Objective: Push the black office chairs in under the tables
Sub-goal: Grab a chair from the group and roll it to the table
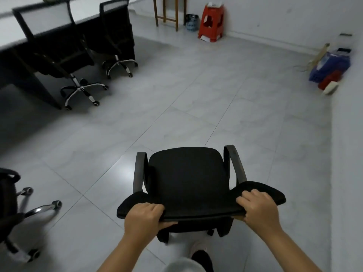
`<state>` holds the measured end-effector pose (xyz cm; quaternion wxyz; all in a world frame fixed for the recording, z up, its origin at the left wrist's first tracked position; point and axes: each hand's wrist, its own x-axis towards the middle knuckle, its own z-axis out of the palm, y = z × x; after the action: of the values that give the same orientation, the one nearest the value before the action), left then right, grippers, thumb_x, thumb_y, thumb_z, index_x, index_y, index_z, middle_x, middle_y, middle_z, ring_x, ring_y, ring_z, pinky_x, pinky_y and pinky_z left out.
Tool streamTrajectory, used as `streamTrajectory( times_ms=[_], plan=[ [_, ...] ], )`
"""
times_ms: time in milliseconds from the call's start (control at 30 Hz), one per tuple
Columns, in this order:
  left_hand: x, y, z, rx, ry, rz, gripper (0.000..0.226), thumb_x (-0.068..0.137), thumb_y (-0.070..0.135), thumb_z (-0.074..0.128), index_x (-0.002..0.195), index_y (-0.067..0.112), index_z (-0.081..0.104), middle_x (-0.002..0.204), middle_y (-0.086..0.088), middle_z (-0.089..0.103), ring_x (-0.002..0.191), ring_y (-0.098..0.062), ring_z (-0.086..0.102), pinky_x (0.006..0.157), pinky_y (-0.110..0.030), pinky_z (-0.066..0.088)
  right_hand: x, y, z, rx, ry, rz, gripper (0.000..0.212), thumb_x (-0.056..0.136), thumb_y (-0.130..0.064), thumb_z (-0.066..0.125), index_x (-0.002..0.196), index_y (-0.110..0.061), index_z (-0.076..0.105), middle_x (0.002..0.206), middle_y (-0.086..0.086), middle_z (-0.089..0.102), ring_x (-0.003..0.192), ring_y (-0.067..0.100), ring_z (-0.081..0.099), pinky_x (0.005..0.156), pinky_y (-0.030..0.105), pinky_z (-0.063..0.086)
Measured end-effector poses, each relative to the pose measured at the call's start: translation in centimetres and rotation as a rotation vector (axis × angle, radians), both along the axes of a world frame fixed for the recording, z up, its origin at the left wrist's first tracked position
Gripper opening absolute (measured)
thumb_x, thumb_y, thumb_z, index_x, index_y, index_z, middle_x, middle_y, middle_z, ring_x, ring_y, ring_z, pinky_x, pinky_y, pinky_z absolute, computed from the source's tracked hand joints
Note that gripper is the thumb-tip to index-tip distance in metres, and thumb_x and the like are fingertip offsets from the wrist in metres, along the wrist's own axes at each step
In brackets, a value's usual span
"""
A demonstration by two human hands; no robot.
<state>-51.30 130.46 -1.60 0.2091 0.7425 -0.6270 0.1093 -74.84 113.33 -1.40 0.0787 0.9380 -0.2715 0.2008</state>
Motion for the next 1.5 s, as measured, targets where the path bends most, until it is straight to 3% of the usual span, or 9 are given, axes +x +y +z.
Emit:
streamTrajectory(
  times_ms=[133, 267, 467, 900, 1167, 1300, 1400, 1500],
  plan=[
    [0.6, -4.2, 0.4, -0.002, 0.016, 0.068, 0.082, 0.088, 0.066, 0.018, 0.045, 0.014, 0.064, 0.036, 0.004, 0.056, 0.032, -0.013, 0.053, 0.036, -0.013, 0.042, 2.3, -5.4, 0.8, 0.019, 0.012, 0.033, 0.04, 0.036, -0.035, 0.093, 0.047, -0.011, 0.063, 0.043, 0.001, 0.055, 0.037, 0.02, 0.05, 0.039, 0.019, 0.039],
    [1.8, -8.6, 0.5, 0.001, 0.067, 0.165, 0.083, 0.088, 0.066, 0.015, 0.046, 0.014, 0.065, 0.037, 0.005, 0.057, 0.032, -0.012, 0.053, 0.037, -0.012, 0.042, 5.3, -11.5, 1.1, 0.001, 0.028, 0.11, 0.041, 0.043, -0.043, 0.089, 0.047, -0.012, 0.063, 0.045, 0.001, 0.056, 0.039, 0.02, 0.051, 0.041, 0.019, 0.04],
    [3.1, -14.0, 0.4, 0.025, 0.091, 0.293, 0.084, 0.088, 0.066, 0.012, 0.048, 0.015, 0.066, 0.039, 0.006, 0.059, 0.033, -0.01, 0.055, 0.039, -0.01, 0.043, 9.9, -19.9, 1.4, 0.014, 0.11, 0.238, 0.045, 0.03, -0.049, 0.089, 0.048, -0.016, 0.065, 0.046, -0.002, 0.056, 0.04, 0.019, 0.053, 0.043, 0.018, 0.041],
    [9.3, -25.7, 0.7, 0.027, 0.053, 0.672, 0.085, 0.089, 0.065, 0.013, 0.049, 0.014, 0.067, 0.039, 0.005, 0.059, 0.032, -0.011, 0.054, 0.036, -0.01, 0.041, 25.7, -35.9, 1.6, 0.0, 0.148, 0.627, 0.045, 0.027, -0.053, 0.088, 0.049, -0.02, 0.067, 0.047, -0.004, 0.058, 0.042, 0.018, 0.055, 0.043, 0.017, 0.042],
    [17.0, -29.3, 0.2, 0.034, 0.03, 0.878, 0.081, 0.088, 0.066, 0.015, 0.052, 0.016, 0.068, 0.041, 0.007, 0.059, 0.035, -0.01, 0.055, 0.039, -0.017, 0.039, 38.4, -40.7, 0.7, 0.011, 0.128, 0.803, 0.045, 0.026, -0.051, 0.089, 0.047, -0.019, 0.065, 0.046, -0.003, 0.057, 0.042, 0.02, 0.055, 0.043, 0.02, 0.044],
    [22.7, -30.1, -0.3, -0.013, 0.016, 0.979, 0.081, 0.087, 0.068, 0.015, 0.05, 0.018, 0.067, 0.04, 0.007, 0.057, 0.034, -0.011, 0.053, 0.054, -0.023, 0.035, 46.0, -41.6, 0.5, 0.009, 0.093, 0.89, 0.046, 0.025, -0.054, 0.087, 0.047, -0.021, 0.065, 0.045, -0.005, 0.056, 0.041, 0.017, 0.054, 0.045, 0.016, 0.043],
    [27.3, -30.7, 0.7, 0.009, 0.001, 1.04, 0.082, 0.088, 0.067, 0.011, 0.043, 0.02, 0.062, 0.035, 0.007, 0.052, 0.031, -0.009, 0.05, 0.037, -0.017, 0.032, 51.8, -41.6, 1.1, 0.014, 0.097, 0.905, 0.047, 0.025, -0.056, 0.086, 0.045, -0.021, 0.064, 0.044, -0.005, 0.055, 0.04, 0.017, 0.054, 0.045, 0.015, 0.042],
    [31.9, -30.6, 0.9, 0.01, 0.015, 1.096, 0.084, 0.088, 0.068, 0.01, 0.041, 0.019, 0.06, 0.034, 0.008, 0.051, 0.03, -0.01, 0.049, 0.032, -0.015, 0.032, 57.4, -41.1, 0.9, 0.001, 0.088, 0.93, 0.048, 0.023, -0.056, 0.087, 0.044, -0.02, 0.062, 0.043, -0.004, 0.053, 0.039, 0.017, 0.053, 0.044, 0.016, 0.042]
  ],
)
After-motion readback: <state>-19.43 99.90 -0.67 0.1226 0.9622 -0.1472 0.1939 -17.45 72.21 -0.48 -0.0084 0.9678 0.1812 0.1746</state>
